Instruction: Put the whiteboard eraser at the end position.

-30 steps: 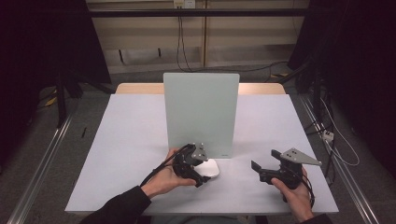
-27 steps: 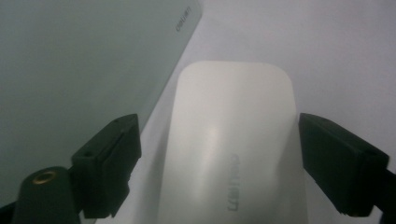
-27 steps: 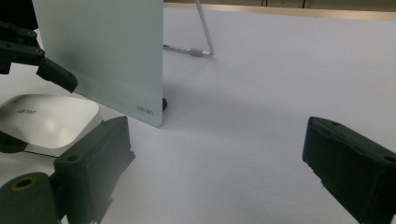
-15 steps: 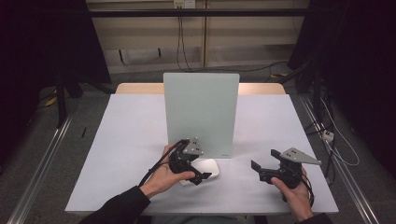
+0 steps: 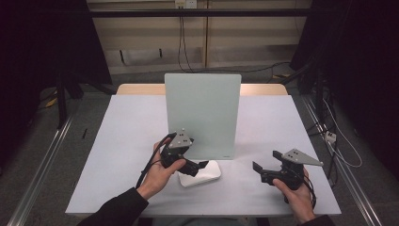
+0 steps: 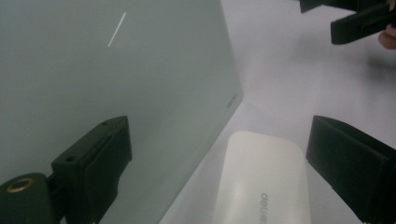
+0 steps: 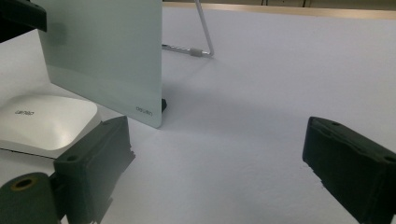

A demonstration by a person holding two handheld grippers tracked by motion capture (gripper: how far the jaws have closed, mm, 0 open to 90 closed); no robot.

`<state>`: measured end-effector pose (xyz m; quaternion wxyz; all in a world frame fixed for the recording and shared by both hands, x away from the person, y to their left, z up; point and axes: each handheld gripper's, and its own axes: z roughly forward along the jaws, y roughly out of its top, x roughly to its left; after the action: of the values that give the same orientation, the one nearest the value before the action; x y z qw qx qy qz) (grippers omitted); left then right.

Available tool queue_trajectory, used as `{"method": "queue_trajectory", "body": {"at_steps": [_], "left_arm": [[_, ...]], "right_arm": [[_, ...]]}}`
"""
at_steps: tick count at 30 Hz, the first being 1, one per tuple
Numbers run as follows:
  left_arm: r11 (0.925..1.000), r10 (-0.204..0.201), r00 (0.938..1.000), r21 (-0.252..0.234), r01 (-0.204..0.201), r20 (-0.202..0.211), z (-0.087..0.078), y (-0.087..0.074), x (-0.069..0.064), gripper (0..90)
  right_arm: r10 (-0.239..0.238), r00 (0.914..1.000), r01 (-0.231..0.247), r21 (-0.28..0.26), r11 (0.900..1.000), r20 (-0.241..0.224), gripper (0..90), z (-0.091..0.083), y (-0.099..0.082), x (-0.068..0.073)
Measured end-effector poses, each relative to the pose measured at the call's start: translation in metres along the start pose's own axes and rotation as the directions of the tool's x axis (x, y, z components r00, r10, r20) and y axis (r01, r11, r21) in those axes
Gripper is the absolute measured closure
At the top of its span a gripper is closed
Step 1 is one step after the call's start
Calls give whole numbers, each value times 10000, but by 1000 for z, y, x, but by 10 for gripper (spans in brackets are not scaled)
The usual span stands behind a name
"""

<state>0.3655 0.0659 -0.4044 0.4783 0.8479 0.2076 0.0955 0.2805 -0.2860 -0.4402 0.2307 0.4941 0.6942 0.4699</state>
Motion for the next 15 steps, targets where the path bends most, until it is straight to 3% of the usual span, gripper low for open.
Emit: {"method": "queue_trajectory", "body": {"at_steps": [5,7,10,15], "left_arm": [[9974,-458,9986,-568,441,-277,-13,0,8,56],[9973,-321,9968,-682,271,-732,-18,0,11,56],[9948,-586,9963,-865,531,-629,-25,-1,14,55],[9958,-521,9935,-799,440,-1014,-38,-6,16,55]], "right_arm": [[-26,10000,26,44,10000,-8,75,1,0,0],[-1,10000,2,30,10000,-11,75,1,1,0],[-81,10000,81,19,10000,1,75,1,0,1],[-66,10000,66,28,10000,-14,76,0,0,1]]}}
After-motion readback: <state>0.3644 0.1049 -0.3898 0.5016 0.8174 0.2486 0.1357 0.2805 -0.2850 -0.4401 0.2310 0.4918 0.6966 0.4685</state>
